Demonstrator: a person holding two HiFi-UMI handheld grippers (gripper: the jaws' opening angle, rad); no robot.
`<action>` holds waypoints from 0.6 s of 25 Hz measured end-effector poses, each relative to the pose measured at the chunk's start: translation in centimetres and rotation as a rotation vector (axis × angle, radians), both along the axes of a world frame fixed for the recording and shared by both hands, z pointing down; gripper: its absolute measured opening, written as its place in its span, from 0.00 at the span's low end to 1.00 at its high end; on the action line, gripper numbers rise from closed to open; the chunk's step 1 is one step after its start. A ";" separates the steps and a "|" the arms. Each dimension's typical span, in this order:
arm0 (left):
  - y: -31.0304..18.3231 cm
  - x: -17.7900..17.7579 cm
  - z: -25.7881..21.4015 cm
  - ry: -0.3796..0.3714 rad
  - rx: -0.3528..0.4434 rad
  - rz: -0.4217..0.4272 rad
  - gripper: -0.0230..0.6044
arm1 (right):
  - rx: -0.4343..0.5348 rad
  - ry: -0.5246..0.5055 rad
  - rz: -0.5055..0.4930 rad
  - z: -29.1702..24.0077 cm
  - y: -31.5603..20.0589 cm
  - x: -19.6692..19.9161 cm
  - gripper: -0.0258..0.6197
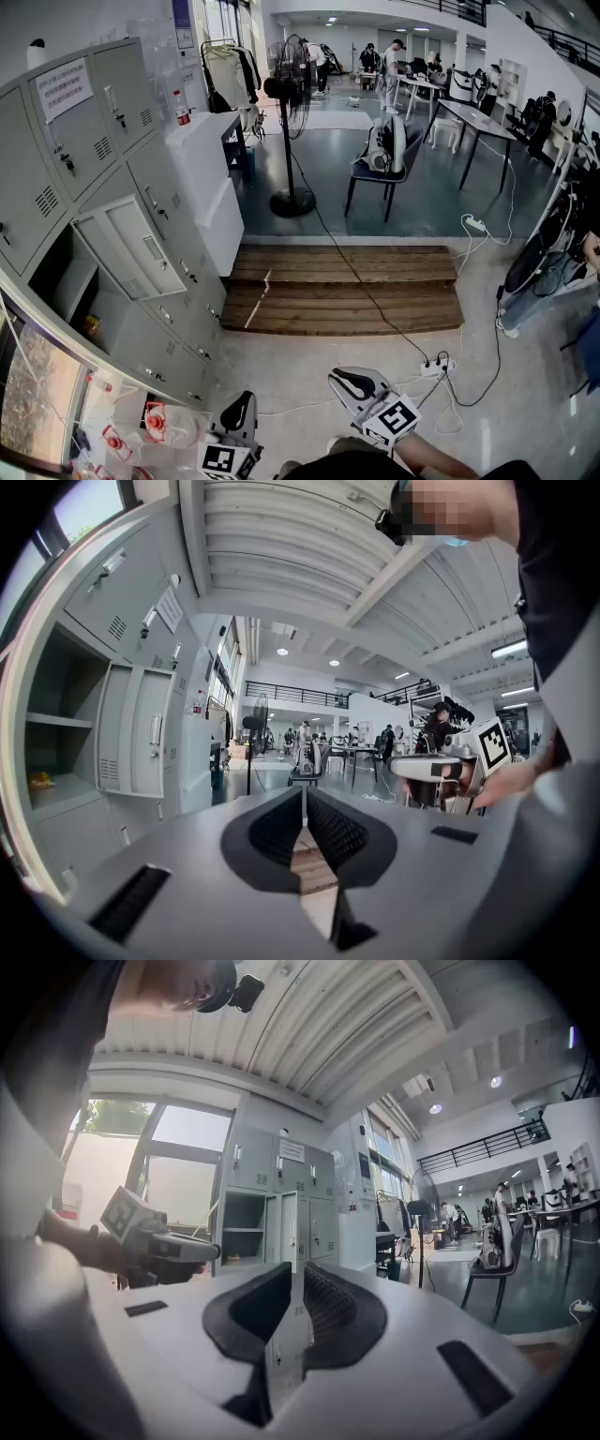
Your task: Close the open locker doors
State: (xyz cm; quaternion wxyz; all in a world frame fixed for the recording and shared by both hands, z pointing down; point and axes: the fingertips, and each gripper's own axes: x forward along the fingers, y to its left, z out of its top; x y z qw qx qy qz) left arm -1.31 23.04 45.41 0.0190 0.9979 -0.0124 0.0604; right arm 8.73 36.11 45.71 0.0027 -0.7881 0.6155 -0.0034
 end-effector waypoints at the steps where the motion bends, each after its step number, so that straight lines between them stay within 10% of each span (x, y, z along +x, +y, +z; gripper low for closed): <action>1: 0.3 0.3 0.0 0.002 -0.002 -0.001 0.05 | -0.001 -0.005 -0.001 0.1 0.3 0.4 0.12; 15: 2.8 6.3 0.3 -0.026 0.018 -0.037 0.05 | 0.045 -0.049 -0.013 0.4 3.2 6.8 0.12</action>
